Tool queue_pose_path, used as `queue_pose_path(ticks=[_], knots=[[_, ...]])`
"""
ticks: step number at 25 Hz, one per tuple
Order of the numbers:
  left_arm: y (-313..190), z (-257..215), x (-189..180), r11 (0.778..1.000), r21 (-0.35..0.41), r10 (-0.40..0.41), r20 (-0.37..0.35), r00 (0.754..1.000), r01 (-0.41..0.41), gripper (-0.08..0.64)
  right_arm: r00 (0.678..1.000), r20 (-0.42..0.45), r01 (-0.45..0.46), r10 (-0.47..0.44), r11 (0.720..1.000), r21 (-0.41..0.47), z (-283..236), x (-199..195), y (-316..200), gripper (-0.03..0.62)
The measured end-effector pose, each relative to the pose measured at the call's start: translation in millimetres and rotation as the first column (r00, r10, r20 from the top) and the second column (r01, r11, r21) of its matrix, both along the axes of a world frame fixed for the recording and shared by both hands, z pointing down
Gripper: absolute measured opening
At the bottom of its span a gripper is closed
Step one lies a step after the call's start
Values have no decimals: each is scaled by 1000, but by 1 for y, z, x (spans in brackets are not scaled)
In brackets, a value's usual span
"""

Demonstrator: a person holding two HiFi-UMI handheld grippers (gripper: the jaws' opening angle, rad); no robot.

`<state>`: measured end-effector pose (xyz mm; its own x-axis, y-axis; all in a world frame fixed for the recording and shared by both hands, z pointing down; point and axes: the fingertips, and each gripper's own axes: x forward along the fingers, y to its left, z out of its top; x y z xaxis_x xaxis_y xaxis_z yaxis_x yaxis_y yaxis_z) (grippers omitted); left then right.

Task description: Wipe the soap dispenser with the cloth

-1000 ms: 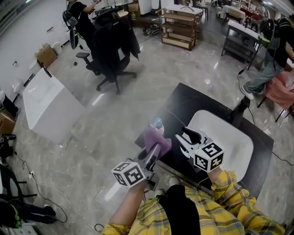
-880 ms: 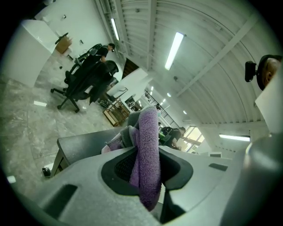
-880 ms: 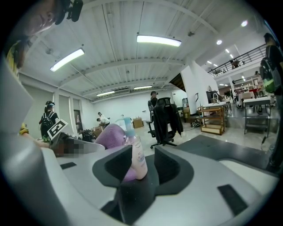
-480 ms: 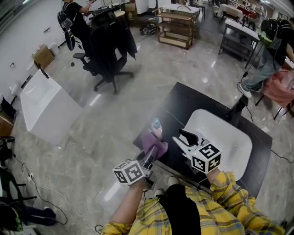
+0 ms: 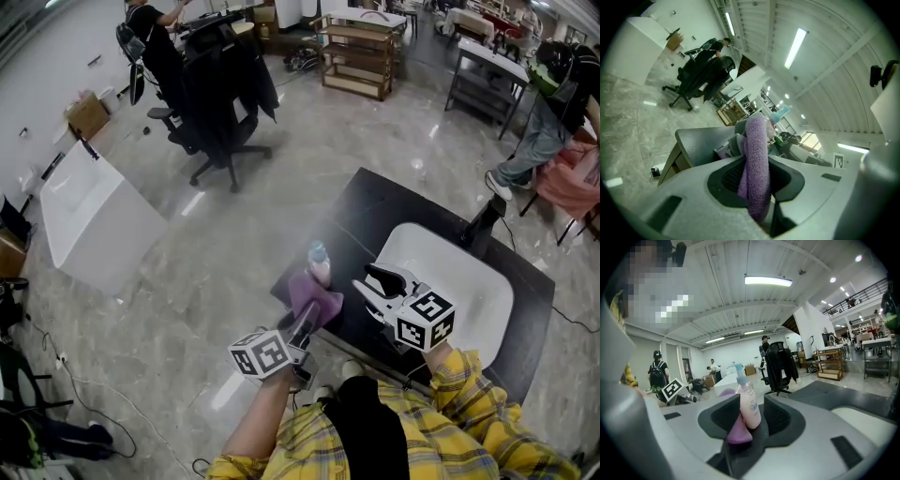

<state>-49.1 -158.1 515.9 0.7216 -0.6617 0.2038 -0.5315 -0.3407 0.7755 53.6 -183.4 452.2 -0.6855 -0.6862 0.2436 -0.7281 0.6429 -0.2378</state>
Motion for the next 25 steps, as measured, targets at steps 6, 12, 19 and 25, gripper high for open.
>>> queue_pose_path(ticks=[6, 12, 19, 25], knots=[[12, -37, -11, 994, 106, 26, -16, 1000, -24, 77, 984, 30, 172, -175, 983, 66, -32, -15, -12, 166], [27, -46, -29, 990, 142, 5, 5, 1000, -5, 77, 918, -91, 394, -387, 915, 85, -37, -46, -18, 187], [36, -47, -55, 990, 129, -52, 3, 999, 51, 77, 879, -178, 469, -443, 868, 159, -39, -77, -37, 187], [40, -46, -68, 989, 124, -85, 5, 996, 84, 77, 805, -188, 589, -562, 795, 147, -34, -90, -40, 187]])
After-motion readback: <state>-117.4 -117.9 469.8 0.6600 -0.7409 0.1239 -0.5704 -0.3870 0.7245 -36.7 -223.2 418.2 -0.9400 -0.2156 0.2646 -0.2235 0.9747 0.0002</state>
